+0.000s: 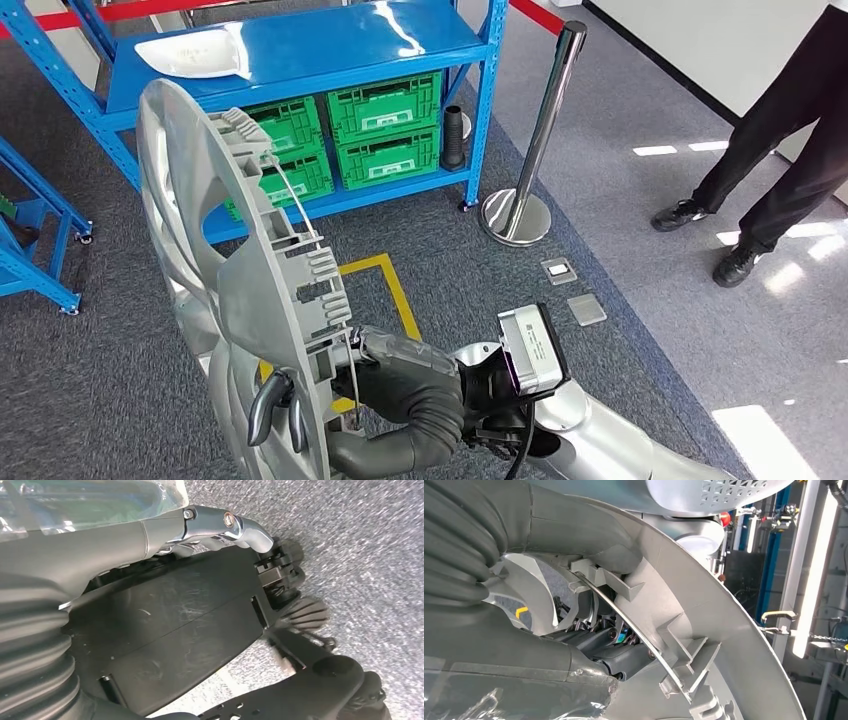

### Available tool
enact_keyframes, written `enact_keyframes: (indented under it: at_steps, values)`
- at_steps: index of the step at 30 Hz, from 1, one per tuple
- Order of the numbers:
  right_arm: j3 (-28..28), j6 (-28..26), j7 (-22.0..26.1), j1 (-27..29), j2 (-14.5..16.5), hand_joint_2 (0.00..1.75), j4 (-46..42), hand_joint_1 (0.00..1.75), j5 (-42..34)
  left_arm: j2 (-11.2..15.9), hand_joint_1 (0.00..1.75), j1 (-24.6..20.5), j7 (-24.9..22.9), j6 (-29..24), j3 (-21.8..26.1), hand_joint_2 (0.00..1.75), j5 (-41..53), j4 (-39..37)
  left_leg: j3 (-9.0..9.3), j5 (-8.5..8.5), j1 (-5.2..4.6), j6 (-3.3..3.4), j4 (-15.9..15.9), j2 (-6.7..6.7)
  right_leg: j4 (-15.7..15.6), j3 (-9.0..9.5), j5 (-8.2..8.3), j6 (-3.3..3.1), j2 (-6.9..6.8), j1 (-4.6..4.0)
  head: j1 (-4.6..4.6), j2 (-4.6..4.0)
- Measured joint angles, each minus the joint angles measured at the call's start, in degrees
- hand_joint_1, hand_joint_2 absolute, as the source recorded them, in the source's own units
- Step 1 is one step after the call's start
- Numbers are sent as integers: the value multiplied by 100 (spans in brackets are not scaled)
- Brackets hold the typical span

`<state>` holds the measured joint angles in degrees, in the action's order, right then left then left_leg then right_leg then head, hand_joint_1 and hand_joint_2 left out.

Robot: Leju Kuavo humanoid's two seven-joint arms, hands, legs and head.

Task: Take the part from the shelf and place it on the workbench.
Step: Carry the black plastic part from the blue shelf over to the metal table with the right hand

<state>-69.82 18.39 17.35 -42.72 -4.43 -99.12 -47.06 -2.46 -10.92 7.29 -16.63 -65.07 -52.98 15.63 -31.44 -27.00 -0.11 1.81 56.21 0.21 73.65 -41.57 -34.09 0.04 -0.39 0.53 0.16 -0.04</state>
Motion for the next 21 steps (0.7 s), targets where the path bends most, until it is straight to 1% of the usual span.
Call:
enact_keyframes:
  at_steps: [1,2,3,4,5,6,7,8,9,10,11,12,13,14,15,16,17,18,19,20,21]
  values:
    - [-1,-4,0,3,-5,175,0,175,2,-2,0,-10,1,0,-1,175,7,0,-86,61,-9,-3,16,1,87,68,94,-10,0,-2,11,0]
    - [-1,-9,0,5,-9,175,0,175,2,-4,0,-22,2,0,-2,175,9,0,-179,119,-19,-10,35,0,-34,234,259,-31,0,-6,20,0]
    - [0,-13,0,6,-11,175,0,175,3,-8,0,-34,2,0,-2,175,10,1,-258,169,-27,-20,56,-1,-341,492,405,-65,0,-13,26,0]
    - [2,-16,0,4,-11,175,-1,175,9,-13,0,-45,2,-1,-1,175,10,3,-323,209,-41,-36,76,-3,-762,801,459,-102,-2,-28,30,0]
    - [5,-19,1,0,-10,175,-3,175,17,-16,0,-53,2,-1,-1,175,11,5,-369,250,-53,-59,95,-3,-1183,1082,435,-133,-5,-40,28,0]
    - [7,-21,2,-3,-7,175,-7,175,29,-17,0,-59,1,-2,-1,175,13,7,-405,294,-59,-87,108,-1,-1490,1270,375,-154,-7,-55,25,0]
    - [9,-21,4,-6,-4,175,-11,175,42,-16,0,-63,0,-5,-1,175,14,9,-438,341,-63,-119,115,3,-1664,1356,322,-166,-9,-68,21,0]
    - [10,-23,5,-5,-3,175,-15,175,51,-12,0,-65,-1,-9,-2,175,16,8,-463,390,-62,-153,116,7,-1731,1353,322,-176,-13,-67,16,0]
    - [9,-25,5,-4,-2,175,-17,175,57,-8,0,-67,-1,-13,-2,175,17,8,-489,392,-56,-184,127,5,-1741,1319,359,-194,-23,-60,17,0]
    - [9,-27,5,-4,-2,175,-19,175,61,-4,0,-69,1,-16,-4,175,17,7,-521,302,-52,-220,187,1,-1750,1278,409,-220,-34,-47,9,0]
    - [8,-28,5,-3,-2,175,-19,175,63,-2,0,-72,2,-19,-7,175,17,7,-564,107,-44,-256,350,-4,-1760,1231,466,-247,-46,-32,-10,0]
    - [7,-29,4,-4,-1,175,-19,175,63,0,0,-79,4,-21,-10,175,18,7,-622,-169,-29,-290,623,-8,-1759,1178,518,-270,-55,-25,-30,0]
    - [6,-30,5,-4,1,175,-20,175,63,2,0,-87,7,-23,-15,175,19,7,-682,-455,-18,-322,987,-7,-1749,1111,567,-285,-55,-27,-53,0]
    - [4,-30,4,-2,1,175,-20,175,64,4,0,-95,8,-25,-19,175,19,7,-722,-665,-8,-344,1351,-7,-1734,1039,615,-291,-55,-31,-66,0]
    - [2,-30,4,0,1,175,-20,175,65,8,0,-98,9,-25,-25,175,19,7,-714,-745,-3,-358,1609,-7,-1714,960,661,-292,-54,-35,-72,0]
    - [-1,-30,4,3,1,175,-20,175,66,11,0,-95,7,-25,-31,175,16,7,-638,-701,-1,-361,1698,-7,-1687,873,708,-289,-52,-38,-77,0]
    - [-2,-30,3,4,1,175,-20,175,67,14,0,-85,2,-23,-40,175,14,7,-477,-563,1,-353,1578,-8,-1656,787,751,-282,-47,-41,-82,0]
    - [-1,-30,3,4,1,175,-20,175,68,16,0,-71,-5,-21,-52,175,11,7,-239,-407,1,-333,1283,-10,-1624,709,791,-273,-40,-44,-88,0]
    - [2,-31,3,4,1,175,-21,175,68,19,0,-52,-13,-20,-64,175,9,7,22,-332,-3,-302,896,-12,-1593,643,826,-257,-34,-50,-94,0]
    - [4,-31,3,3,2,175,-22,175,68,20,0,-33,-18,-18,-75,175,9,7,253,-316,-10,-268,522,-15,-1570,594,860,-236,-29,-57,-96,0]
    - [6,-31,3,1,2,175,-25,175,67,22,0,-16,-22,-18,-83,175,11,7,400,-348,-21,-235,251,-18,-1558,559,900,-209,-29,-61,-98,0]
